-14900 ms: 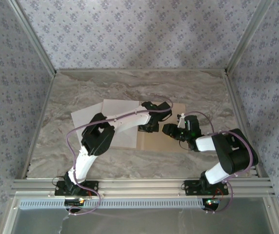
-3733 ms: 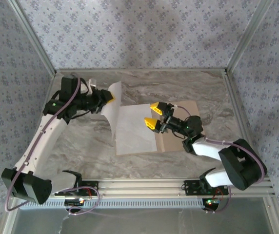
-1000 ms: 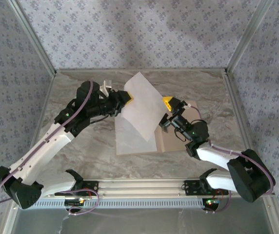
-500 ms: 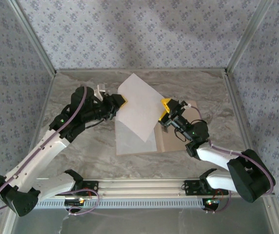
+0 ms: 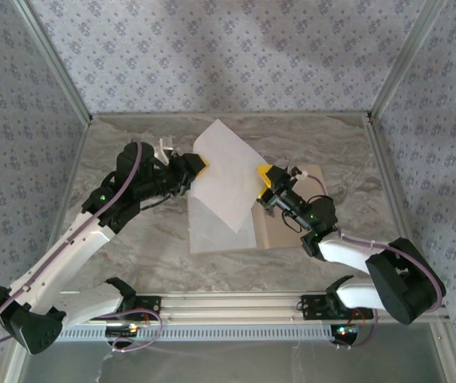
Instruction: Put the files into the folder
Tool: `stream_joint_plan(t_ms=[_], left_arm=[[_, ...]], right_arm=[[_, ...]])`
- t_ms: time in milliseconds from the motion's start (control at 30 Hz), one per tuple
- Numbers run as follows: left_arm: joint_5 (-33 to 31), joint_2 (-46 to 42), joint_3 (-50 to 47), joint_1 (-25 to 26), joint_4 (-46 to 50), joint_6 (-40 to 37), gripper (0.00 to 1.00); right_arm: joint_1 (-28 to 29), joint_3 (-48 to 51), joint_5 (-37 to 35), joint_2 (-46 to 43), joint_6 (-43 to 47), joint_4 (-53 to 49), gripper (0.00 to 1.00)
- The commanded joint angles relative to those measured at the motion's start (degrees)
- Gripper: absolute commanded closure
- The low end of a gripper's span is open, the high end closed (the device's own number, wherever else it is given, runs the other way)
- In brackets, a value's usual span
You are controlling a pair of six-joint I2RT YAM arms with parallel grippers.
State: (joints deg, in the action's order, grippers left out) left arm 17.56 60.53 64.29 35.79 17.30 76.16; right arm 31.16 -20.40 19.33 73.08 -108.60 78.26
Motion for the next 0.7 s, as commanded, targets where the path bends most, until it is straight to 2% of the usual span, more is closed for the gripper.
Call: stream_joint_plan(t_ms=[0,300,433,533,600,667], left_arm=[[1.29,0.53,0.22,0.46,-1.39,0.04,0.76],[2.28,1.32,-0.07,0.73,-1.83,-0.31,0.76],[1.60,0.86,-0.58,0.49,-1.27,-0.31,0.76],[1.51,0.30,-0.17,-0.17,-0.29,-0.90,0.75],[1.75,0.29,0.06,-0.23,0.08,-1.27,0.69],[2.63,0.55,0.26,-0.46,0.38,-1.28,0.54]], right_arm=[[0.47,-1.66,0.53,0.30,0.30,1.61,0.50],[0.33,-2.21,0.23,0.74,-0.02,1.57,0.51],[0.02,-2.26,0.57,0.79,-0.17,1.59,0.55],[-0.27,-2.07,0.62,0.78,-0.12,1.49,0.62],[-0.40,-1.84,0.70,0.92,-0.12,1.47,0.68],[-0.84,-1.61,1.10,1.13,-0.19,1.54,0.83]])
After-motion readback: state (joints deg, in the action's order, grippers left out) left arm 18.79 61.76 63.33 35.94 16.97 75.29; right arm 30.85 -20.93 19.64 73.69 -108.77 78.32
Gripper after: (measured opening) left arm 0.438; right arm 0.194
